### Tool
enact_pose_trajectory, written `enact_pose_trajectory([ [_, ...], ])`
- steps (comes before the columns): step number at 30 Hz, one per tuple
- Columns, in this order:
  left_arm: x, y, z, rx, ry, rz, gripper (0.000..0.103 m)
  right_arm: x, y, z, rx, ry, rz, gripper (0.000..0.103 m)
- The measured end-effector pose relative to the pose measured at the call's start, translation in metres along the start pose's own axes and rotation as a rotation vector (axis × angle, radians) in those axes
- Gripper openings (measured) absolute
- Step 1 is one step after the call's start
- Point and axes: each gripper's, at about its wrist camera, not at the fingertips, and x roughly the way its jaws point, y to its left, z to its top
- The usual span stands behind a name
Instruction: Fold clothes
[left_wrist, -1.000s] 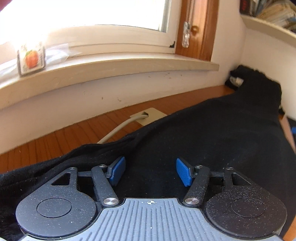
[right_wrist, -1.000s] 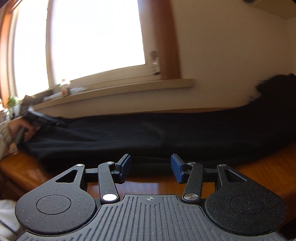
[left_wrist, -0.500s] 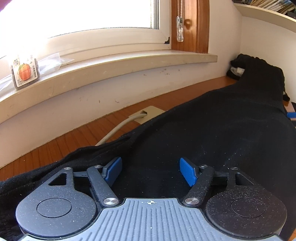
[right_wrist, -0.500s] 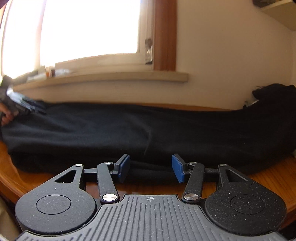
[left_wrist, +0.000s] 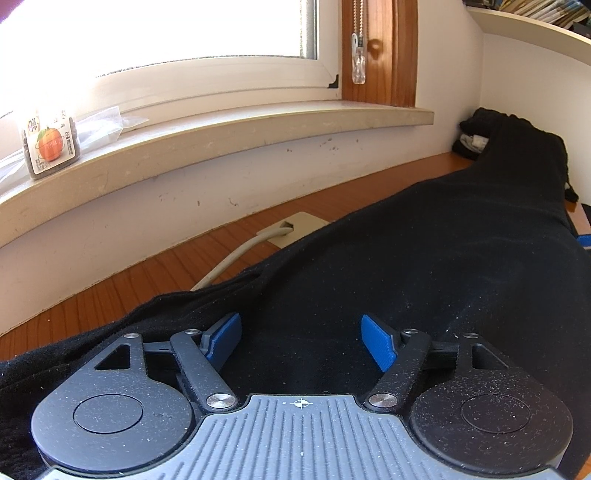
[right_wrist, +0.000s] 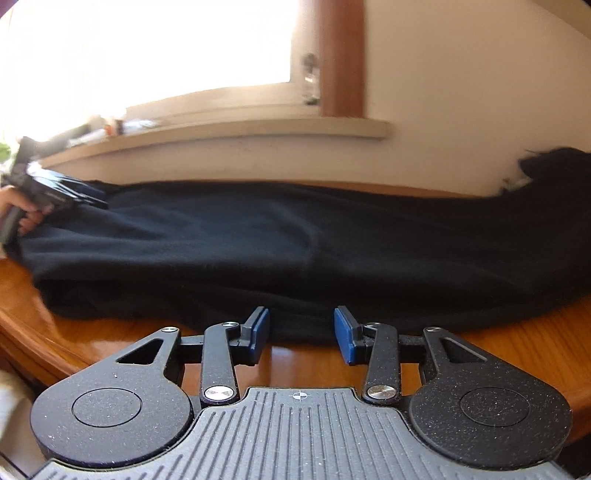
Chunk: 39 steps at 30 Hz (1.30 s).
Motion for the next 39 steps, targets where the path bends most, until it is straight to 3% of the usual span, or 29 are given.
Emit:
enact_pose_trajectory([
  [3,0.0,0.0,0.0,-0.001,0.0,-0.002,0.076,0.012,0.015,0.008,-0.036,0.022,0.076,0.042],
  [5,0.0,0.0,0.0,-0.002,-0.001,-0.001,0.076,0.023,0.024,0.014,-0.056,0.046,0.118,0.054],
  [7,0.0,0.0,0.0,-0.001,-0.001,-0.001,0.076,0.032,0.028,0.018,-0.055,0.056,0.137,0.058],
  [10,0.0,0.0,0.0,-0.001,-0.001,-0.001,0.076,0.039,0.028,0.024,-0.021,0.033,0.114,0.055],
  [16,0.0,0.0,0.0,-0.001,-0.005,0.0,0.076,0.038,0.005,0.029,0.126,-0.114,-0.08,0.04],
  [22,-0.012,-0.001,-0.002,-0.015,-0.072,0.003,0.08,0.039,-0.005,0.025,0.103,-0.053,-0.091,0.043],
  [28,-0.027,-0.083,0.002,0.047,-0.091,-0.122,0.081,0.024,0.007,0.017,0.02,-0.038,-0.136,0.049],
  [34,-0.039,-0.17,0.008,0.112,-0.094,-0.257,0.081,0.005,0.004,0.0,0.038,-0.044,-0.194,0.051],
  [39,-0.025,-0.222,0.005,0.24,-0.076,-0.253,0.081,-0.014,-0.026,-0.014,0.158,-0.061,-0.271,0.055],
])
